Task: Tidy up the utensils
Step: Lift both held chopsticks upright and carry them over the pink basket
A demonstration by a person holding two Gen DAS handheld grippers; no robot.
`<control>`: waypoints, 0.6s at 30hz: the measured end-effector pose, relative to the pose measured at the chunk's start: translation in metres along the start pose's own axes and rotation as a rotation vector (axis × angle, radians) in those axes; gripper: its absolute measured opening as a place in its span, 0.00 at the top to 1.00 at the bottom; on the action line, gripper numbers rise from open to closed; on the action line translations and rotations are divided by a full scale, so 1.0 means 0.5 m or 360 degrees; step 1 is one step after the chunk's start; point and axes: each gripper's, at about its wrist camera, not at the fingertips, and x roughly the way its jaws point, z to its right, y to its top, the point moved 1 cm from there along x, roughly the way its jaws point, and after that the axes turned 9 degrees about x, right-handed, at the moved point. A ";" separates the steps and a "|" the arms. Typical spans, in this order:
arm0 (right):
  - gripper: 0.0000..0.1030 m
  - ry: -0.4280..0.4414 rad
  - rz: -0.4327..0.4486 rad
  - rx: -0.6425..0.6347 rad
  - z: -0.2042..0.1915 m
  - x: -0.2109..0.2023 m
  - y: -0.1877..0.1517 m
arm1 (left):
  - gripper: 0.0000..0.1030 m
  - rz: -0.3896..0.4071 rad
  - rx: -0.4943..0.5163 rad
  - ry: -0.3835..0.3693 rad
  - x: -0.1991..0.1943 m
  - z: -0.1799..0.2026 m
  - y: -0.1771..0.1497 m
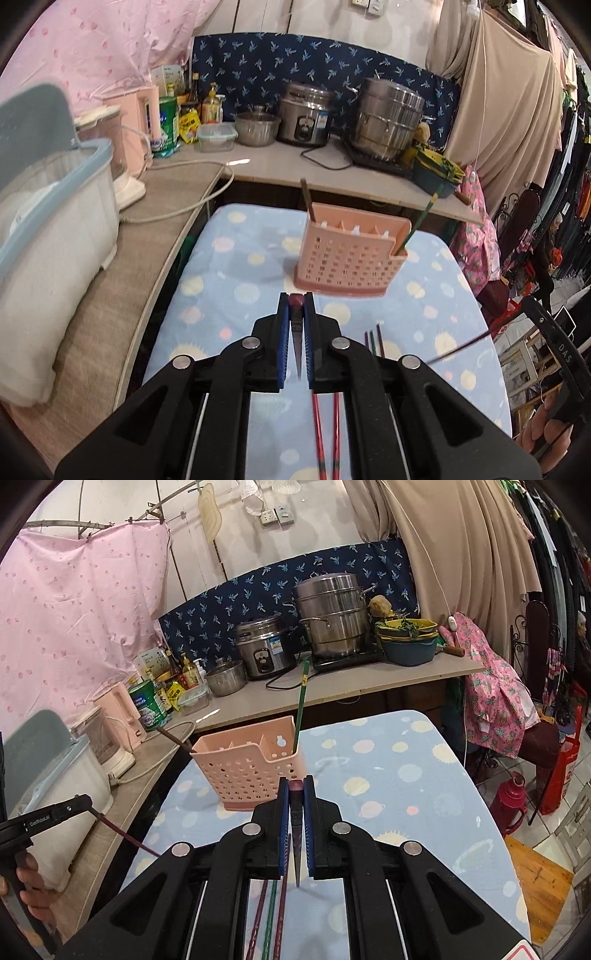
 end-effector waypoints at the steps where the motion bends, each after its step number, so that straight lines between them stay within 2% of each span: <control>1: 0.93 0.0007 0.0011 0.0001 -0.004 0.003 0.013 | 0.93 0.0012 0.0001 -0.0006 0.001 0.002 0.013; 8: 0.93 0.0102 0.0112 -0.0003 -0.042 0.009 0.105 | 0.93 0.0131 -0.0010 -0.0060 -0.010 0.010 0.114; 14: 0.93 0.0230 0.0250 0.0018 -0.091 0.005 0.214 | 0.93 0.0299 -0.0022 -0.0082 -0.037 0.023 0.216; 18: 0.93 0.0269 0.0334 0.0011 -0.127 0.016 0.274 | 0.93 0.0393 -0.0027 -0.0089 -0.038 0.038 0.280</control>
